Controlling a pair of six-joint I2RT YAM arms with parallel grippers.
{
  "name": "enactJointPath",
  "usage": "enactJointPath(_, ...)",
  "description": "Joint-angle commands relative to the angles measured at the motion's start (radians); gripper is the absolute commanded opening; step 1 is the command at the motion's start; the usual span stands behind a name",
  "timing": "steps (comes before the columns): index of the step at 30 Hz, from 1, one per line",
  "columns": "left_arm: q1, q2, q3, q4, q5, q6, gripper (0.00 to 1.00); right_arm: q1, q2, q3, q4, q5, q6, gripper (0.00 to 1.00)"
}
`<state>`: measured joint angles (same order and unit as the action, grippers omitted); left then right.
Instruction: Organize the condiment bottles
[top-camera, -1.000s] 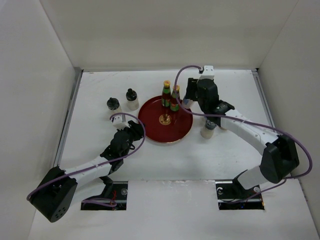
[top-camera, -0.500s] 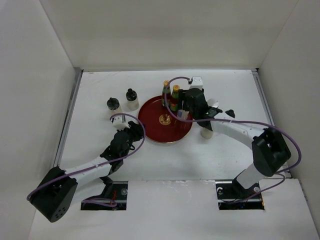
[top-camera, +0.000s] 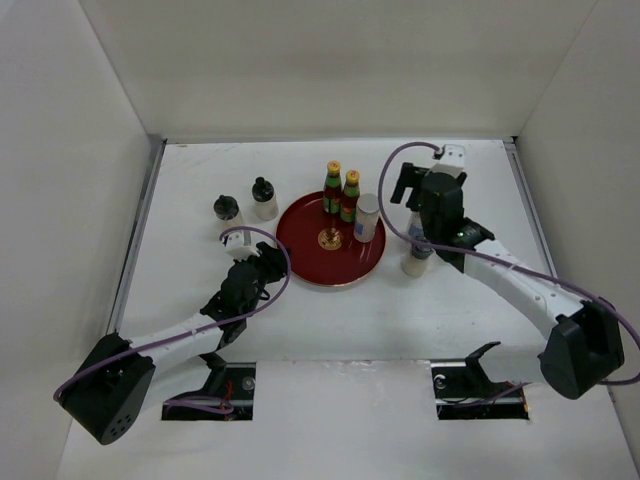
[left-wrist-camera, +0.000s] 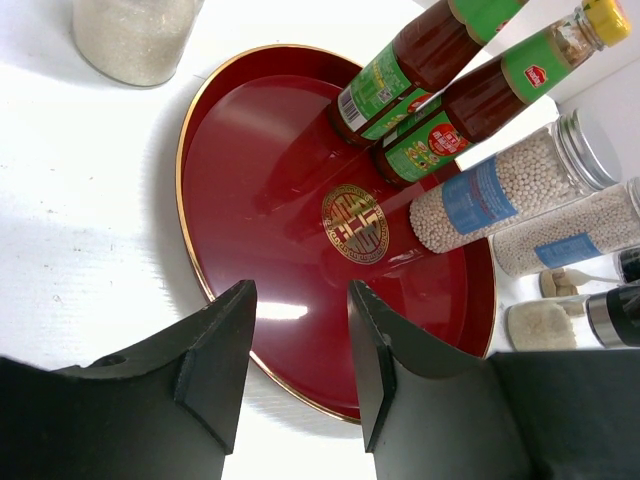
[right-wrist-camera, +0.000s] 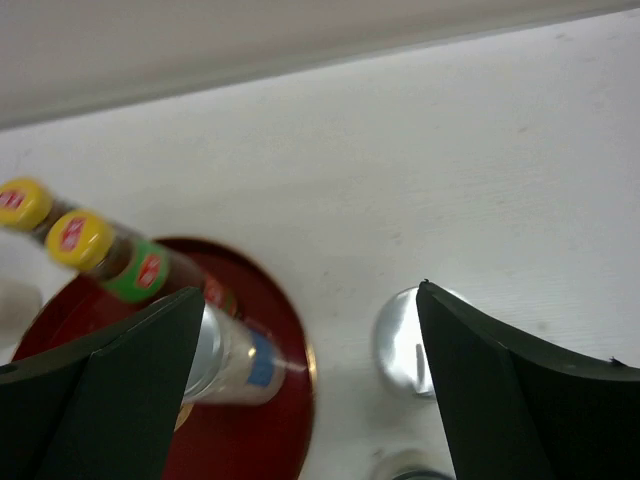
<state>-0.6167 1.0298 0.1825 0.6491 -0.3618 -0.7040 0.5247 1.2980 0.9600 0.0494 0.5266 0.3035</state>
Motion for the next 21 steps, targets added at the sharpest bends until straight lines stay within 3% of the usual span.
enactJointPath(1, -0.001, -0.005, -0.005, 0.061, 0.006, -0.008, 0.4, -0.071, -0.006, 0.0, -0.071, 0.064, -0.001, 0.95)
enactJointPath(13, -0.008, 0.007, -0.002, 0.069, 0.006, -0.008, 0.4, -0.128, 0.162, 0.083, -0.148, 0.0, -0.001, 0.95)
enactJointPath(21, -0.008, 0.01, -0.002, 0.07, 0.006, -0.008, 0.4, -0.128, 0.167, 0.082, -0.125, 0.035, 0.005, 0.56)
